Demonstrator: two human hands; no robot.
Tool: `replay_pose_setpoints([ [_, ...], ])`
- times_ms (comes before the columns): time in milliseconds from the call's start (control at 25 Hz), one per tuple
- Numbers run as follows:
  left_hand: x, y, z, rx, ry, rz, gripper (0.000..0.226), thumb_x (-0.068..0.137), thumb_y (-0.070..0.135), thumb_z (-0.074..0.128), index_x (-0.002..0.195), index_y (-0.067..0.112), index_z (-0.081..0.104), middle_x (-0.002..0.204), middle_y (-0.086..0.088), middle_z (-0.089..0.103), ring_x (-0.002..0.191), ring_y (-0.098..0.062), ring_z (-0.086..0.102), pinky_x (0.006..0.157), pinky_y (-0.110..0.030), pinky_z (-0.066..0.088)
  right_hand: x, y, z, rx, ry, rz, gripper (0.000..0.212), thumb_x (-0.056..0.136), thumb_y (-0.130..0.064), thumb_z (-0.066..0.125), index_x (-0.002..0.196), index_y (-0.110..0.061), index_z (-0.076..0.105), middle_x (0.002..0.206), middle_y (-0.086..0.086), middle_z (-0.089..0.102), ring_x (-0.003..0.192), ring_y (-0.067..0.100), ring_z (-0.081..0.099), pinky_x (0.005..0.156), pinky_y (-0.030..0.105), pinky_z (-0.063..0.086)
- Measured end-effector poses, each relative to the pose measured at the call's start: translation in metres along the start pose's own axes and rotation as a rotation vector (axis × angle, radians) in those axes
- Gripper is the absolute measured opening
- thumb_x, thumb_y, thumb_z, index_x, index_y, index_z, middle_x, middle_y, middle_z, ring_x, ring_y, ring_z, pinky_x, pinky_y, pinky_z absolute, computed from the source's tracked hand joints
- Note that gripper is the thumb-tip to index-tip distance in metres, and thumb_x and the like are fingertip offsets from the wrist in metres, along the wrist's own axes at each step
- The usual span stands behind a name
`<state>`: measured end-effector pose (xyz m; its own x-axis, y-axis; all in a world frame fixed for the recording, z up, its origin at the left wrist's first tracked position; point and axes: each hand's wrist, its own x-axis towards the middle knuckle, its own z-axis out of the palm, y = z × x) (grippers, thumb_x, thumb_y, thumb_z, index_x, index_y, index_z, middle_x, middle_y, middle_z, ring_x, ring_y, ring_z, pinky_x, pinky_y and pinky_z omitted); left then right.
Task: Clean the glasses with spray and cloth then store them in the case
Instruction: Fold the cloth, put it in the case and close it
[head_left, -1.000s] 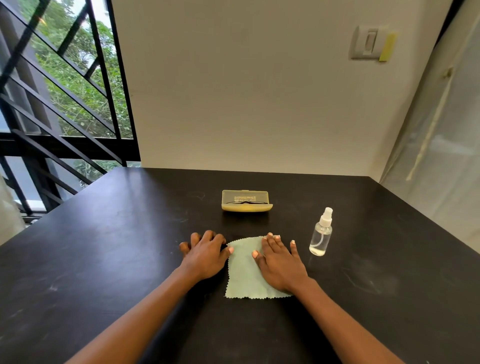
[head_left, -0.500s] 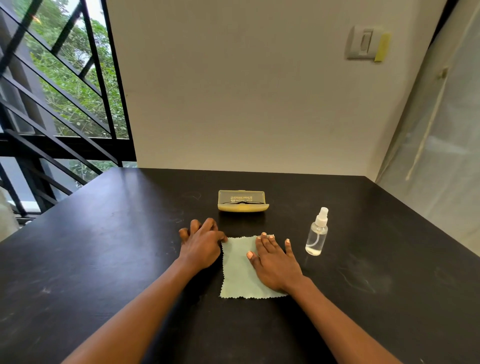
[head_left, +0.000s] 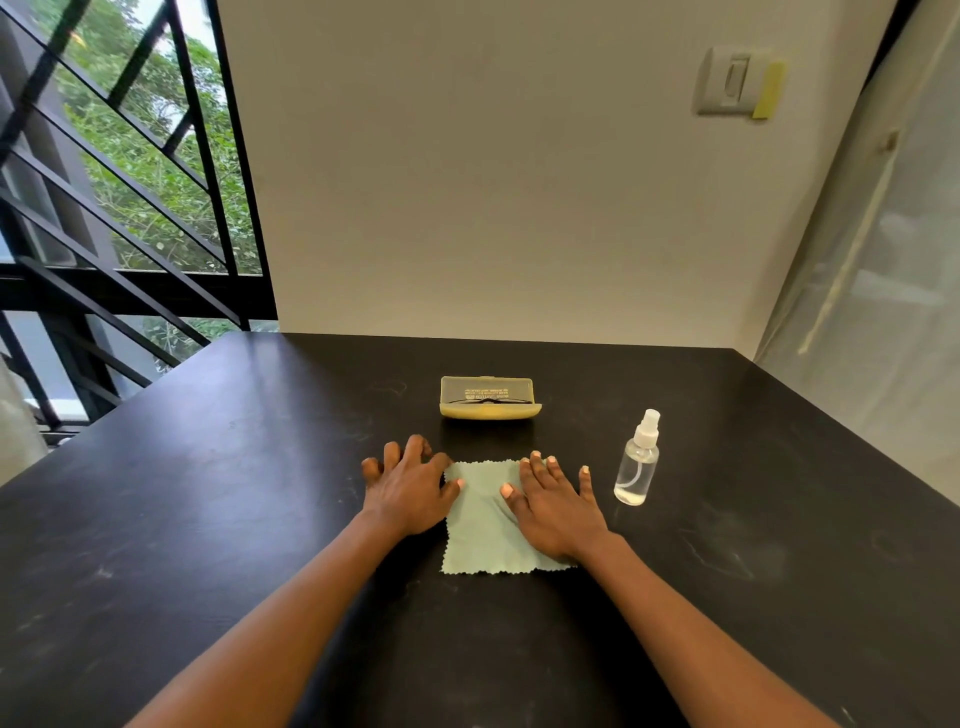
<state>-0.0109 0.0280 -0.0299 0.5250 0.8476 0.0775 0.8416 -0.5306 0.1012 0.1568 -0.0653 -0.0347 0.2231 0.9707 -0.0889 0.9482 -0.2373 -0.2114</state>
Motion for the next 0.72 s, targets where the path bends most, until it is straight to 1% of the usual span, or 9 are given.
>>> replay_pose_setpoints([
  [80,-0.002,0.002,-0.001,-0.082,0.018,0.031,0.046,0.09,0.053,0.039,0.133,0.035,0.037,0.135,0.0,0.03,0.125,-0.023,0.026,0.101,-0.044,0.024,-0.006,0.002,-0.005,0.108,0.08,-0.03,0.058,0.099,-0.044,0.022,0.149,-0.016,0.013,0.158,0.003,0.007,0.145,0.02,0.003,0.116,0.046,-0.001],
  [120,-0.006,0.004,-0.004,-0.146,0.024,0.073,0.044,0.091,0.051,0.042,0.131,0.034,0.039,0.135,0.001,0.032,0.125,-0.022,0.027,0.103,-0.043,0.025,-0.011,0.004,-0.01,0.167,0.141,-0.058,0.052,0.099,-0.039,0.03,0.146,-0.016,0.024,0.155,0.004,0.02,0.143,0.022,0.014,0.116,0.042,0.009],
  [200,-0.016,0.005,-0.009,-0.278,0.009,0.227,0.034,0.09,0.043,0.048,0.122,0.029,0.049,0.129,0.003,0.04,0.121,-0.017,0.033,0.106,-0.042,0.029,-0.025,0.01,-0.02,0.252,0.22,-0.133,0.036,0.095,-0.029,0.048,0.129,-0.017,0.052,0.134,0.004,0.049,0.121,0.017,0.044,0.103,0.028,0.034],
  [240,-0.022,0.004,-0.011,-0.325,-0.01,0.322,0.028,0.09,0.039,0.051,0.115,0.027,0.053,0.122,0.004,0.046,0.115,-0.014,0.037,0.104,-0.039,0.034,-0.033,0.013,-0.025,0.28,0.202,-0.171,0.027,0.092,-0.026,0.054,0.117,-0.018,0.06,0.12,0.002,0.057,0.105,0.011,0.051,0.093,0.023,0.04],
  [320,-0.038,0.002,-0.013,-0.363,-0.041,0.487,0.019,0.089,0.031,0.055,0.105,0.022,0.059,0.108,0.008,0.051,0.102,-0.009,0.042,0.095,-0.03,0.041,-0.051,0.019,-0.032,0.304,0.098,-0.236,0.016,0.088,-0.025,0.062,0.102,-0.02,0.066,0.101,-0.005,0.057,0.085,0.004,0.052,0.08,0.018,0.044],
  [400,-0.052,-0.003,-0.013,-0.362,-0.046,0.602,0.018,0.087,0.03,0.057,0.099,0.019,0.063,0.102,0.006,0.057,0.094,-0.005,0.045,0.087,-0.02,0.043,-0.065,0.023,-0.033,0.291,0.004,-0.297,0.017,0.085,-0.026,0.065,0.101,-0.022,0.068,0.095,-0.011,0.054,0.082,0.001,0.052,0.076,0.013,0.044],
  [480,-0.062,-0.007,-0.011,-0.339,-0.047,0.687,0.023,0.085,0.034,0.057,0.098,0.016,0.066,0.101,0.001,0.062,0.091,-0.004,0.05,0.083,-0.015,0.043,-0.074,0.027,-0.032,0.23,-0.032,-0.362,0.025,0.083,-0.026,0.065,0.107,-0.023,0.067,0.102,-0.009,0.056,0.089,0.001,0.053,0.078,0.011,0.043],
  [600,-0.068,-0.007,-0.013,-0.256,-0.029,0.74,0.027,0.084,0.034,0.055,0.101,0.016,0.066,0.103,0.0,0.064,0.092,-0.008,0.056,0.082,-0.017,0.047,-0.08,0.029,-0.031,0.107,-0.014,-0.414,0.033,0.084,-0.024,0.061,0.117,-0.02,0.063,0.114,-0.005,0.058,0.094,0.001,0.05,0.078,0.004,0.037],
  [720,-0.069,-0.006,-0.014,-0.201,0.033,0.75,0.023,0.084,0.028,0.053,0.102,0.019,0.066,0.099,0.0,0.067,0.085,-0.01,0.06,0.077,-0.022,0.052,-0.082,0.026,-0.03,0.033,0.03,-0.43,0.029,0.089,-0.018,0.053,0.117,-0.02,0.06,0.115,-0.002,0.059,0.099,0.006,0.052,0.086,0.014,0.042],
])
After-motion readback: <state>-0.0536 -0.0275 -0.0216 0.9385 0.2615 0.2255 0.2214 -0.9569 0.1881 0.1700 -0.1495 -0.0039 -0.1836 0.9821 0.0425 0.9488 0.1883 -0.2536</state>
